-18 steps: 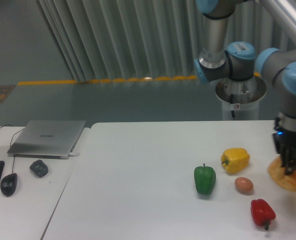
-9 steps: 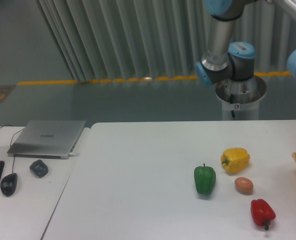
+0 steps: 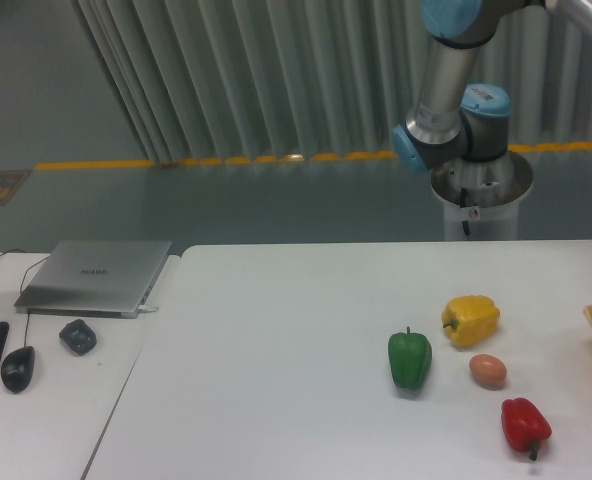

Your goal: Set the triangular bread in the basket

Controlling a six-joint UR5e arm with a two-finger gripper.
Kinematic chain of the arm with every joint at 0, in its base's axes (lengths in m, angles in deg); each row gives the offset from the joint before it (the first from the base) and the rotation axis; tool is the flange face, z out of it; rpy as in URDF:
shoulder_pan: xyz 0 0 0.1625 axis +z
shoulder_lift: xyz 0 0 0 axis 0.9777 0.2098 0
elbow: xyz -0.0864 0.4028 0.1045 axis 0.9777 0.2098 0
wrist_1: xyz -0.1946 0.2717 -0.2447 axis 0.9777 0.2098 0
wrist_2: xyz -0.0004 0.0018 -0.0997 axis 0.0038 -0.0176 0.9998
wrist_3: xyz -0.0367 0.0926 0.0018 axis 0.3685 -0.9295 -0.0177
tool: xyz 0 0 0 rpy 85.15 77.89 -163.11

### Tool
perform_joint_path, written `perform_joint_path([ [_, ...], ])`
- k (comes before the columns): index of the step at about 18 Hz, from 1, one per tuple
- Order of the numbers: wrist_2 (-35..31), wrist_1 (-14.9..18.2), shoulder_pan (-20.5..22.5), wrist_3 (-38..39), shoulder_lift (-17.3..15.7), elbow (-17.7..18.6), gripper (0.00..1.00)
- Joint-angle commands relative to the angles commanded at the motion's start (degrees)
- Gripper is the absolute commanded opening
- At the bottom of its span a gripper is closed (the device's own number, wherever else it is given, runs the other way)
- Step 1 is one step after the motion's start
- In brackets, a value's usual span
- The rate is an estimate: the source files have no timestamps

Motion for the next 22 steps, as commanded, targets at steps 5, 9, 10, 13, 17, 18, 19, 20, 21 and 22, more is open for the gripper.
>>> perform_joint_path([
  [5,0.18,-0.09,-1.32,2.82,-0.88,-0.09,1.00],
  [9,0.00,-0.18,-3.07,6.24,-1.58,-0.09,1.00],
  [10,0.00,-0.18,-3.86,6.86,-1.67,0.00,1.00],
  [13,0.00,-0.18,-6.14,8.88,-3.34,0.70,1.00],
  [17,0.00,-0.09,-9.40,14.24,-4.48,1.49,1.00],
  [18,0.00,-0.09,-10.01,14.86,-4.83,1.84,1.00],
  [19,0.00,-0.09,-10.72,15.30,-5.01,2.02,1.00],
  [20,0.00,-0.09,-11.42,15.82,-5.10,2.02,1.00],
  [21,0.00,0.00,-11.95,16.87,-5.45,2.11,1.00],
  [22,-0.17,0.00,-12.56,18.10,-5.71,2.37,1.00],
])
